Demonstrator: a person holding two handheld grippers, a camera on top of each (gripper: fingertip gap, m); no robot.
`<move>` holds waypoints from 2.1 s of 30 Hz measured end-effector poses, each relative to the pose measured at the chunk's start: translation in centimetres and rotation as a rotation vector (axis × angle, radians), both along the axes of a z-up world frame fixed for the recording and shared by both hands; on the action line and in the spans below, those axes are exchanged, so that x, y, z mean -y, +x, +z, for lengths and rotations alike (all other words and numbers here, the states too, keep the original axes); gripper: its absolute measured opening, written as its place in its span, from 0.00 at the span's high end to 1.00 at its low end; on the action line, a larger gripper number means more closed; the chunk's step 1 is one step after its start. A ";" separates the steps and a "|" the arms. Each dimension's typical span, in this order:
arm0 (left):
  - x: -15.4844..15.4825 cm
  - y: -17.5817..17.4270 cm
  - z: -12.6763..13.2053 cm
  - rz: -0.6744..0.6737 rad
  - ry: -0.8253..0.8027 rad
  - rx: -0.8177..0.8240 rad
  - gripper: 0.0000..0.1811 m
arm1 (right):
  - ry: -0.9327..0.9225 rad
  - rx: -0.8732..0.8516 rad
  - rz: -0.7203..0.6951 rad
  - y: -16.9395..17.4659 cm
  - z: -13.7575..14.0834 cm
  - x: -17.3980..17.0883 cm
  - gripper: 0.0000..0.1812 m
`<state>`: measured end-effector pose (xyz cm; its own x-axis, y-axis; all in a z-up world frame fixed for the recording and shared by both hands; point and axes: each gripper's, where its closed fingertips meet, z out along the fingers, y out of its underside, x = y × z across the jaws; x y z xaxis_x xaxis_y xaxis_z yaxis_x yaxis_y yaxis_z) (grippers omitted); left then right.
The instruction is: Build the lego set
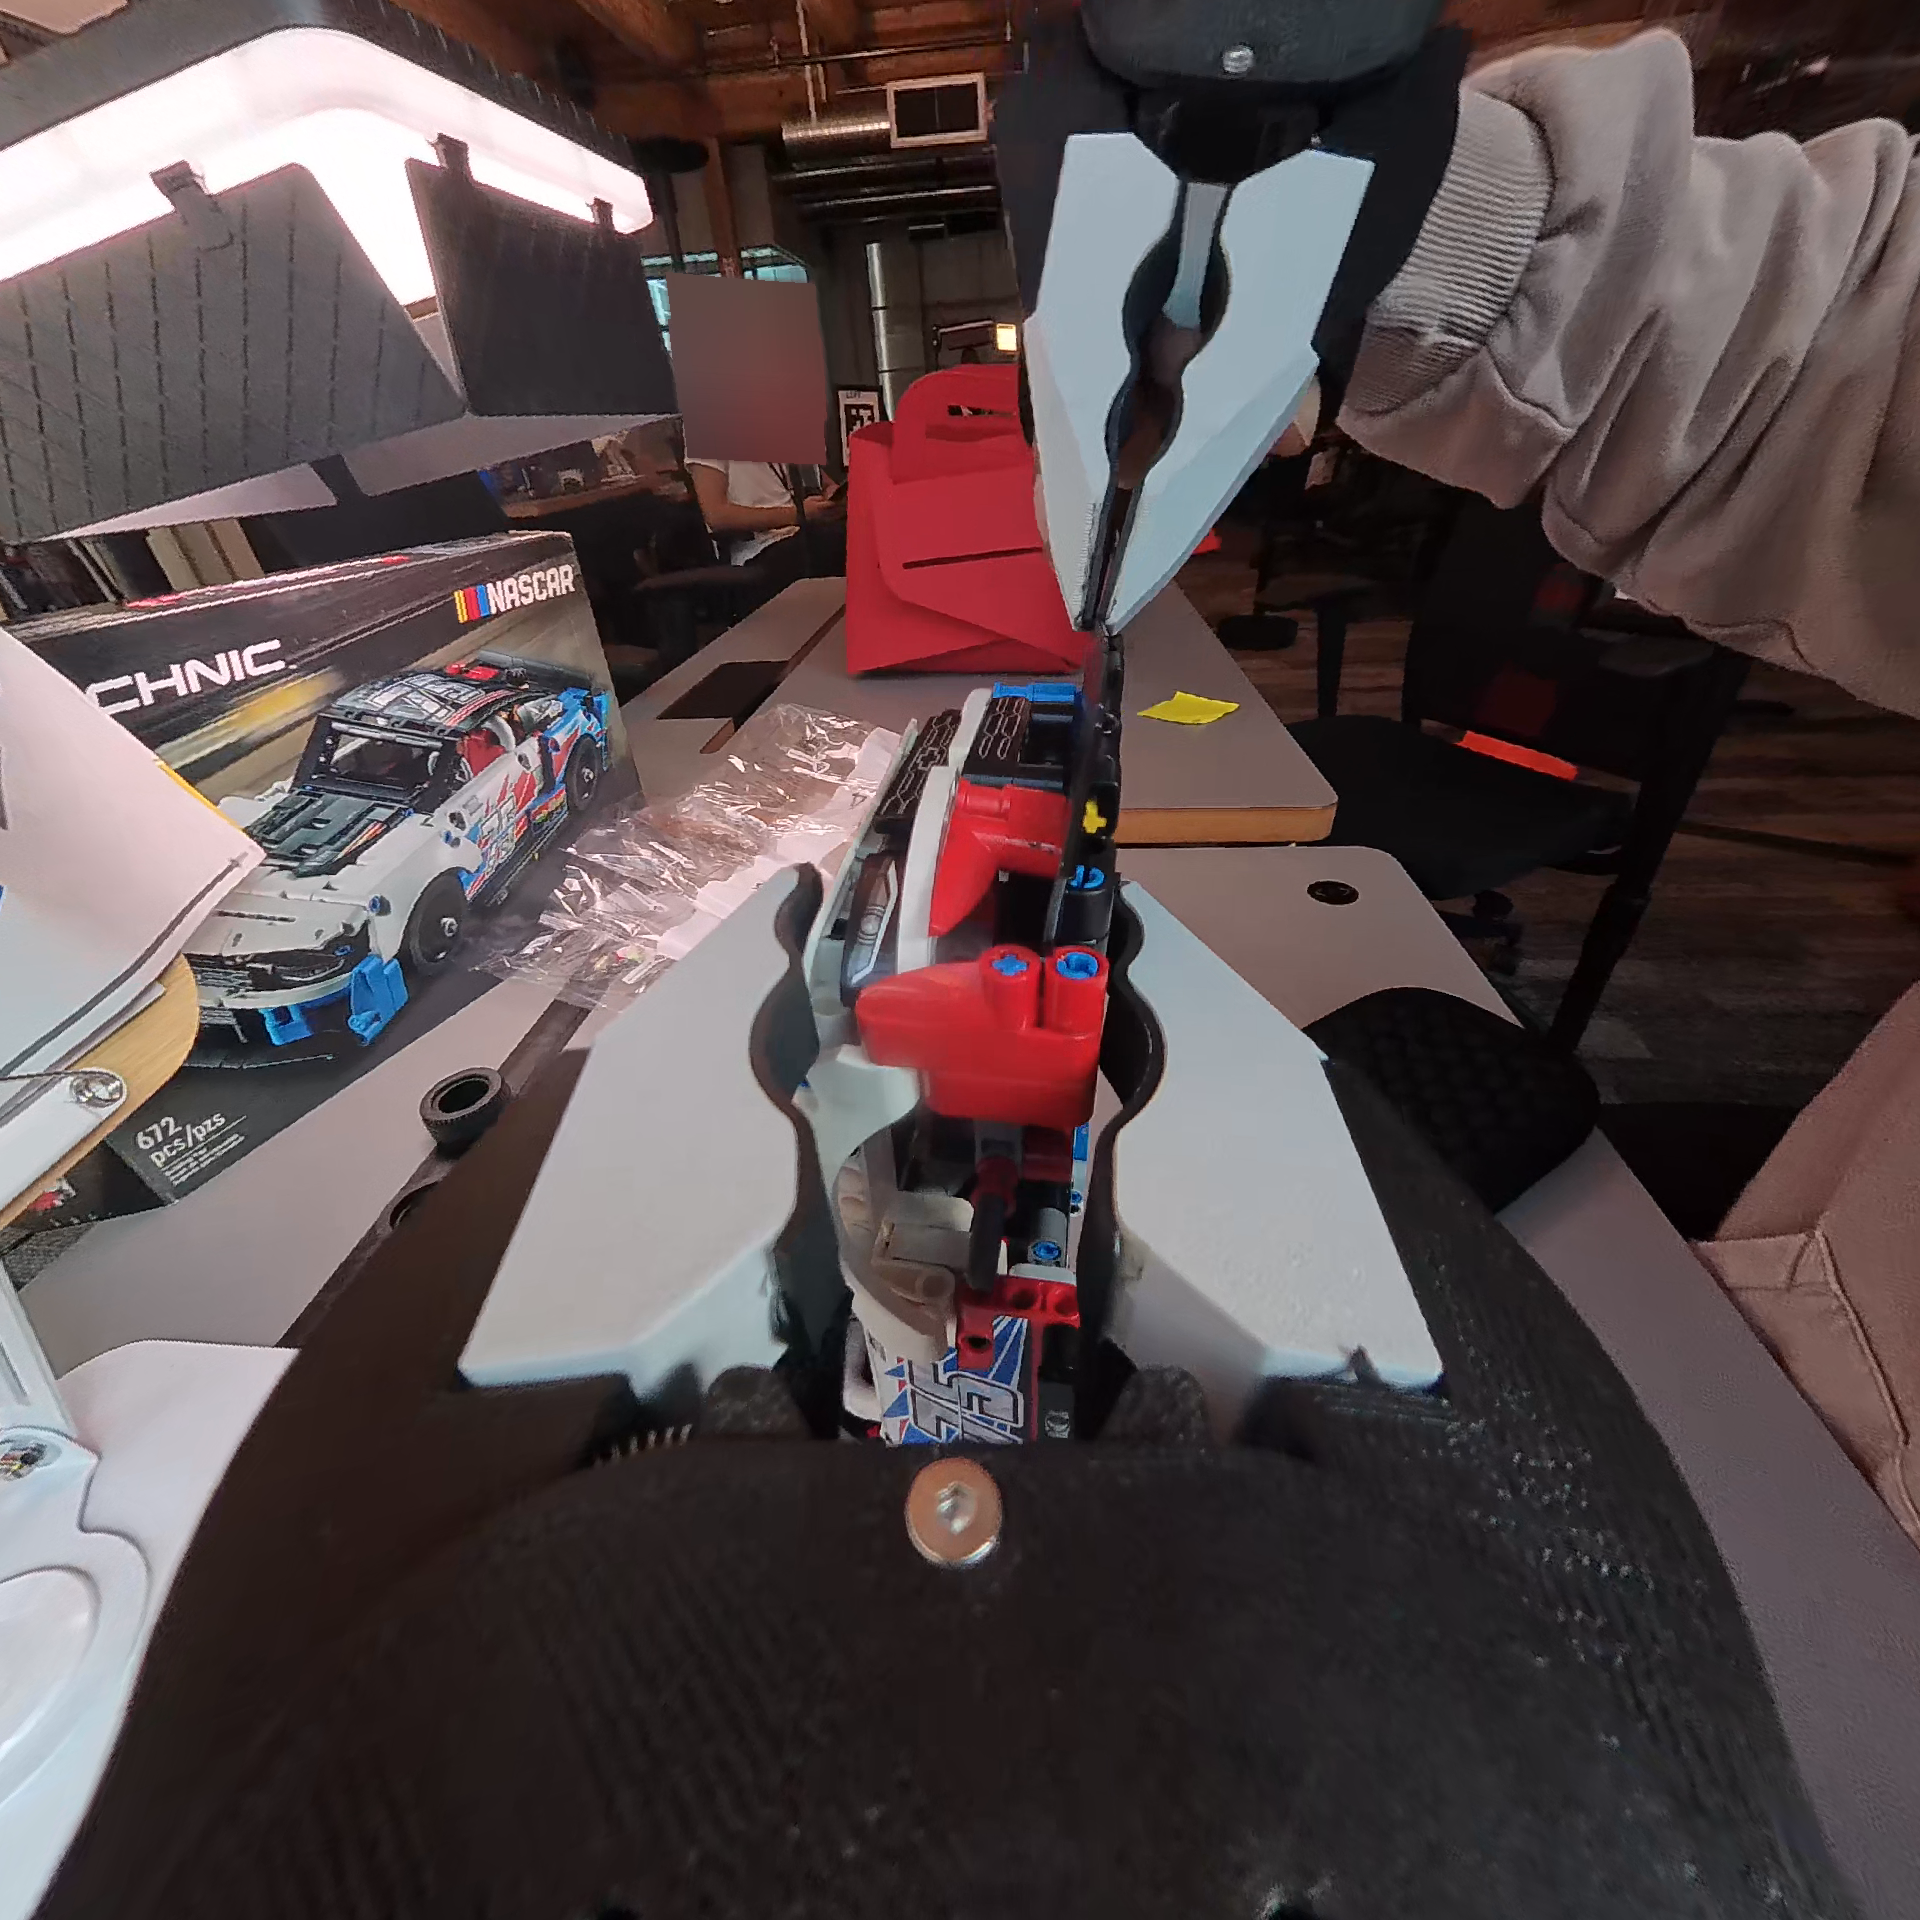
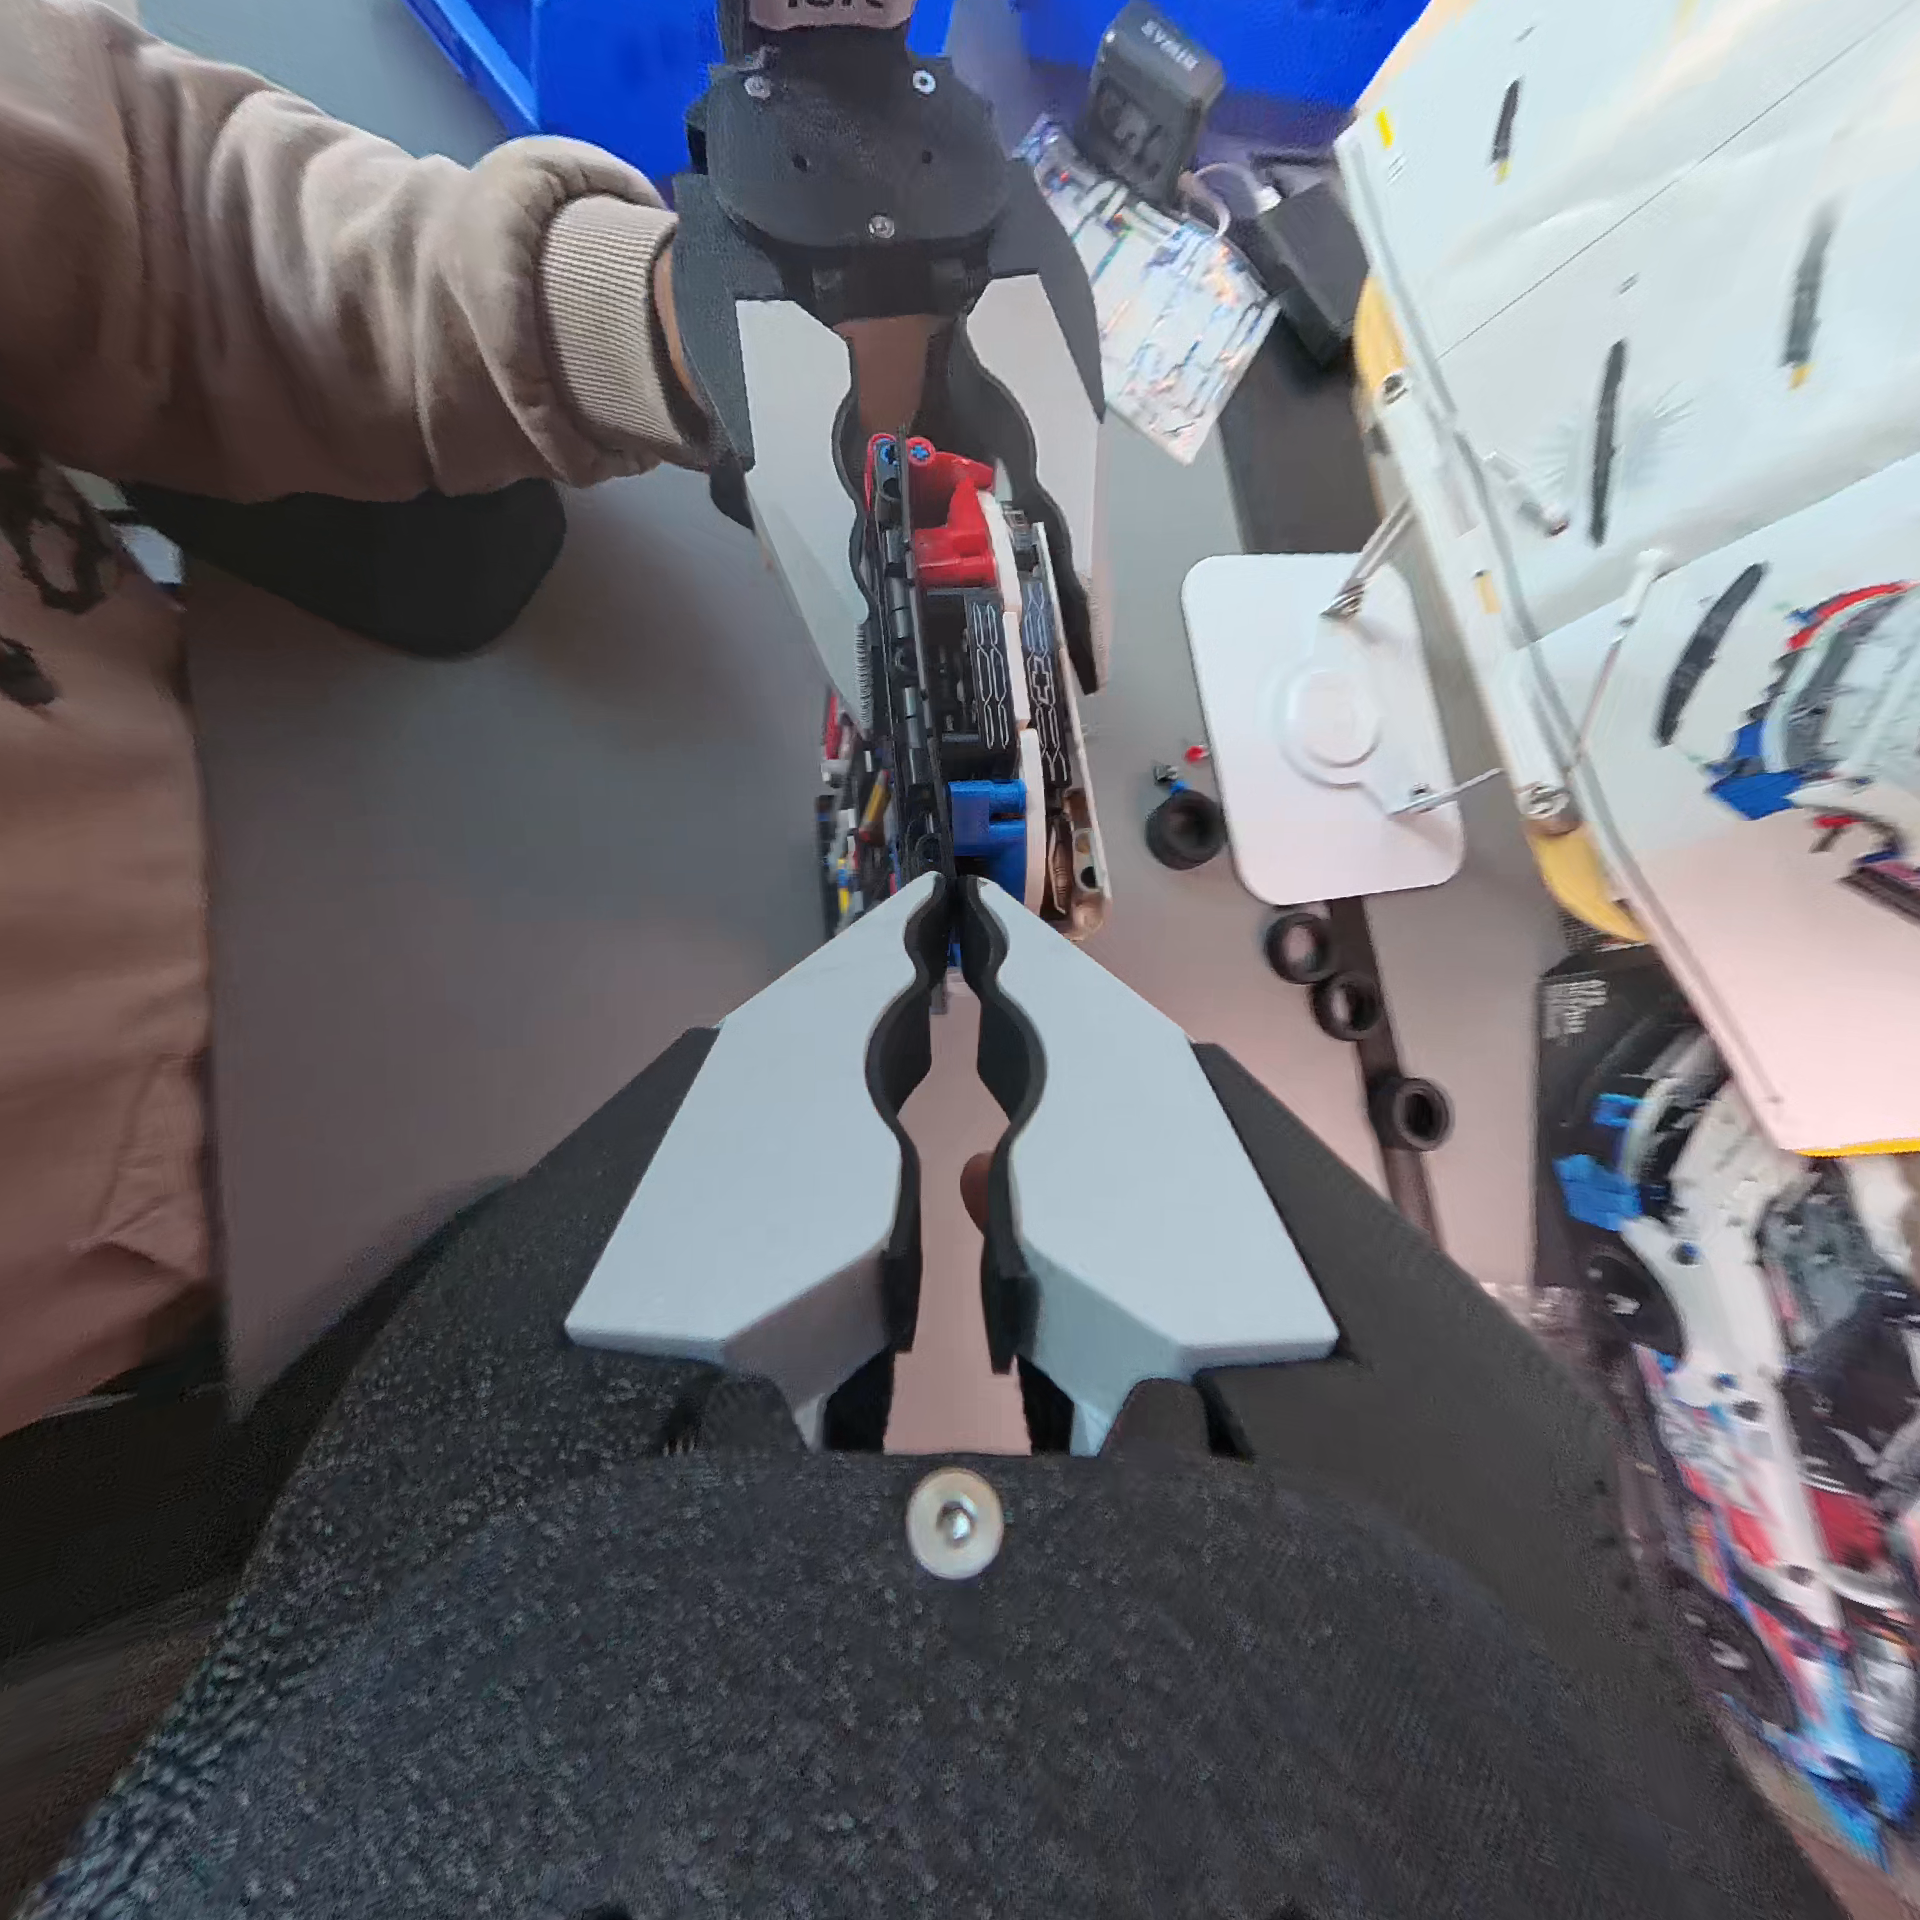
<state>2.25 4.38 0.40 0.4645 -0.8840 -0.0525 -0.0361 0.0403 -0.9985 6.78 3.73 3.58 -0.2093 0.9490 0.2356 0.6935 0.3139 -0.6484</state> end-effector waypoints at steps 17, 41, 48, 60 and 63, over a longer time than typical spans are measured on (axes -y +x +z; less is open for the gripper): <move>-1.0 -1.4 0.1 0.018 -0.079 0.051 0.70 | 1.075 -0.227 0.085 -2.2 -1.7 -1.6 0.71; -1.0 -0.9 0.1 -0.103 -0.122 0.049 0.71 | 1.126 -0.302 0.186 -1.7 -1.6 -1.2 0.76; -1.0 -0.6 0.1 -0.170 -0.143 0.061 0.71 | 1.069 -0.354 0.193 -1.5 -1.5 -0.9 0.77; 0.0 -1.6 1.4 -0.072 -0.060 -0.007 0.67 | 1.019 -0.398 0.146 -1.0 -1.5 -0.4 0.77; 1.3 -2.0 4.5 -0.012 0.038 -0.084 0.70 | 1.033 -0.411 0.152 -1.0 -1.5 -0.1 0.77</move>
<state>0.24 3.11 4.92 0.4461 -0.8862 -0.1247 -0.1191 0.0793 -0.9897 5.80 3.81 2.07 -0.0315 0.2299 0.9727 0.3958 0.8965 -0.1991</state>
